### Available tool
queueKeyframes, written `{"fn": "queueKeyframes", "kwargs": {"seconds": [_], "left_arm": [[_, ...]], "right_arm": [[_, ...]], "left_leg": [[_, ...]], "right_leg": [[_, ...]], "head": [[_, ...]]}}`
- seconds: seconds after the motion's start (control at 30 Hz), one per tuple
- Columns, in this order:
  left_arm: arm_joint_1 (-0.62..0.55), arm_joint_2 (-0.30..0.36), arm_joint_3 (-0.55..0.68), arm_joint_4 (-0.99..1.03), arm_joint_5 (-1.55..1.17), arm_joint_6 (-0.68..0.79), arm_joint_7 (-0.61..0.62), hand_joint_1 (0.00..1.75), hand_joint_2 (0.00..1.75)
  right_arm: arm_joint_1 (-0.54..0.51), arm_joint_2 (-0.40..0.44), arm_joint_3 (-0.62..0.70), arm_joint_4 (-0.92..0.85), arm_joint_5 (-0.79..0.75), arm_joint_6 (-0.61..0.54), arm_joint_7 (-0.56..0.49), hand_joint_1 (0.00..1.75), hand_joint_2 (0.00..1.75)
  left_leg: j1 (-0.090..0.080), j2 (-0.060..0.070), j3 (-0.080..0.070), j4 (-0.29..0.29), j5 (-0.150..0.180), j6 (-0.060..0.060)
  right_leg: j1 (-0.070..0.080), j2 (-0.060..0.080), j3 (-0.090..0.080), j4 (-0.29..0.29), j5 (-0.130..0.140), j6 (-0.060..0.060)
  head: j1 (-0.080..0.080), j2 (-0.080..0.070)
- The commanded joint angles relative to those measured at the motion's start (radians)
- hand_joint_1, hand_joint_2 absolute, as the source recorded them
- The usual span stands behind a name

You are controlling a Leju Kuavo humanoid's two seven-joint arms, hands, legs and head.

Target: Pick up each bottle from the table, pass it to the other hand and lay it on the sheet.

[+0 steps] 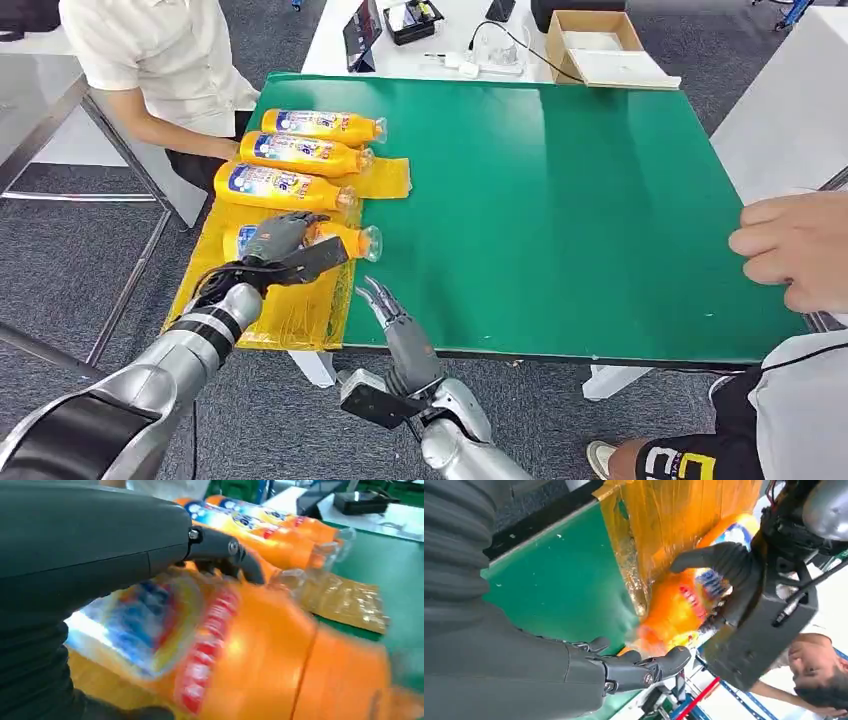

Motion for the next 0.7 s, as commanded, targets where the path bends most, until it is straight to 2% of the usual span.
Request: {"fn": "queueKeyframes", "kwargs": {"seconds": [0.03,0.07,0.1,0.47,0.57,0.7], "left_arm": [[-0.056,-0.002,-0.045,0.042,0.019,-0.130,-0.012,0.00,1.75],[-0.060,0.002,-0.059,0.051,0.017,-0.137,-0.004,0.00,1.75],[-0.062,0.004,-0.066,0.060,0.021,-0.144,0.008,0.00,1.75],[-0.065,0.011,-0.086,0.073,0.064,-0.167,0.025,0.00,1.75],[-0.068,0.014,-0.097,0.075,0.069,-0.167,0.030,0.00,1.75],[-0.065,0.016,-0.101,0.059,0.087,-0.163,0.011,0.00,1.75]], "right_arm": [[-0.028,-0.023,0.021,0.055,-0.021,0.010,-0.017,0.00,1.75],[-0.029,-0.022,0.020,0.059,-0.025,0.009,-0.020,0.00,1.75],[-0.030,-0.021,0.020,0.061,-0.029,0.009,-0.023,0.00,1.75],[-0.038,-0.019,0.024,0.074,-0.037,0.005,-0.027,0.00,1.75],[-0.042,-0.018,0.027,0.079,-0.035,0.000,-0.026,0.00,1.75],[-0.045,-0.019,0.026,0.081,-0.037,-0.006,-0.030,0.00,1.75]], "left_leg": [[0.001,-0.001,0.002,0.000,-0.001,-0.001],[0.002,-0.001,0.007,0.001,-0.003,-0.002],[0.001,0.000,0.002,0.000,-0.001,-0.001],[0.001,0.000,0.002,0.000,-0.001,-0.001],[0.002,0.001,0.006,0.001,-0.003,-0.002],[0.001,0.000,0.002,0.000,-0.001,-0.001]], "right_leg": [[0.001,-0.001,0.003,0.000,-0.001,-0.002],[0.002,-0.002,0.008,0.000,-0.003,-0.004],[0.001,0.000,0.002,0.000,-0.001,-0.001],[0.001,0.000,0.003,0.000,-0.001,-0.002],[0.002,0.000,0.007,0.001,-0.003,-0.003],[0.001,0.000,0.002,0.000,-0.001,-0.001]], "head": [[0.000,0.000],[0.000,0.000],[0.000,0.000],[0.000,0.000],[0.000,0.000],[0.000,0.000]]}}
